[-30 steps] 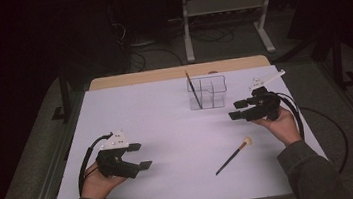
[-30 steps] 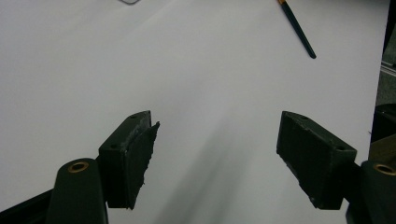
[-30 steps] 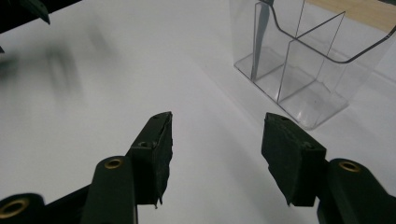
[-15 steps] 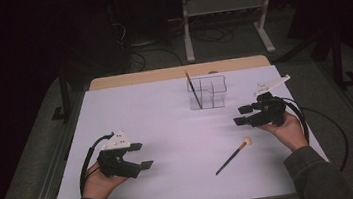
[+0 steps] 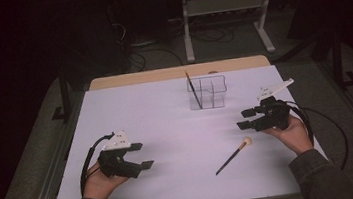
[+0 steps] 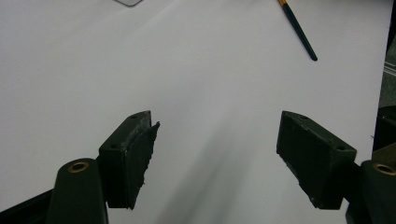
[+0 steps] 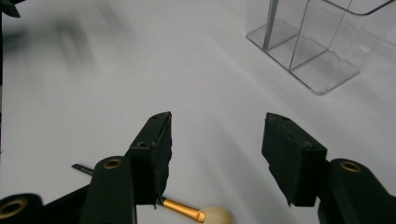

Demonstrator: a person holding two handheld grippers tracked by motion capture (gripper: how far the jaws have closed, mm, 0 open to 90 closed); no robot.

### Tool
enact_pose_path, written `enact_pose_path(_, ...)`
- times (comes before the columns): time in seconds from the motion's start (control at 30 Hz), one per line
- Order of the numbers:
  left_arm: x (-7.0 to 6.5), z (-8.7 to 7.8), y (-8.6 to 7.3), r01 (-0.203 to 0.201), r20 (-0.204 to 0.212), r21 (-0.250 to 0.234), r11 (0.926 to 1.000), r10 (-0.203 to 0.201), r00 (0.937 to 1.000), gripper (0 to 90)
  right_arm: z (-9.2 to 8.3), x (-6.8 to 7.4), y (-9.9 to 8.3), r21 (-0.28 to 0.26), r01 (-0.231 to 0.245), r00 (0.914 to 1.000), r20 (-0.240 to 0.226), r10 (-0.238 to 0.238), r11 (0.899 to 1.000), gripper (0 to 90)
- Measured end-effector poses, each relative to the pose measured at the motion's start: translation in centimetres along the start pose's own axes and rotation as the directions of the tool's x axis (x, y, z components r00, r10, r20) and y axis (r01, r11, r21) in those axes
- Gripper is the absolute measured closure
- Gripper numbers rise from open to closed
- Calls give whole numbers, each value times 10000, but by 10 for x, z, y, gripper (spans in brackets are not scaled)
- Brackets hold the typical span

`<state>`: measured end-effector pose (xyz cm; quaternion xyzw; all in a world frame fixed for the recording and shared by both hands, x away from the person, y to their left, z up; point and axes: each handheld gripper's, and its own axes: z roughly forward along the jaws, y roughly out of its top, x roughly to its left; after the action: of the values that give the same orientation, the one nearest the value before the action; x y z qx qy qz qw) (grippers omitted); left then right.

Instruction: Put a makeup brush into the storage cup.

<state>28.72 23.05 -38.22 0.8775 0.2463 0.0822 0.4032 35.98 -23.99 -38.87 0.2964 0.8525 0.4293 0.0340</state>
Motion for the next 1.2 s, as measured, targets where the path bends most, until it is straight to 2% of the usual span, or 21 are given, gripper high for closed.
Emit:
enact_pose_path(0.37, 2, 0, -1, 97, 12, 27, 9999, -97, 10000, 265, -1, 8, -3, 283, 550, 9982, -258, -543, 9981, 392)
enact_pose_path(0.63, 3, 0, -2, 6, -36, 58, 10000, -6, 10000, 263, 3, 14, -4, 625, 1041, 9936, -496, -1010, 9926, 373)
enact_pose_path(0.7, 3, 0, -3, 99, -41, -20, 9999, -99, 9999, 263, 5, 16, -4, 779, 1207, 9917, -550, -1166, 9896, 365)
enact_pose_path(0.93, 3, -1, -3, 44, -78, -15, 10000, -44, 10000, 263, 10, 24, -2, 1246, 1723, 9837, -736, -1641, 9771, 368)
enact_pose_path(0.97, 3, -1, -3, 51, -73, -3, 10000, -51, 10000, 263, 11, 24, -2, 1295, 1969, 9794, -715, -1889, 9718, 369)
enact_pose_path(1.1, 3, -1, -3, 9, -87, 12, 10000, -9, 10000, 263, 15, 25, -3, 1578, 2070, 9768, -896, -1948, 9655, 378)
enact_pose_path(1.2, 3, -2, -3, 72, -64, 7, 10000, -72, 10000, 263, 19, 26, -2, 1874, 2372, 9695, -1077, -2200, 9532, 382)
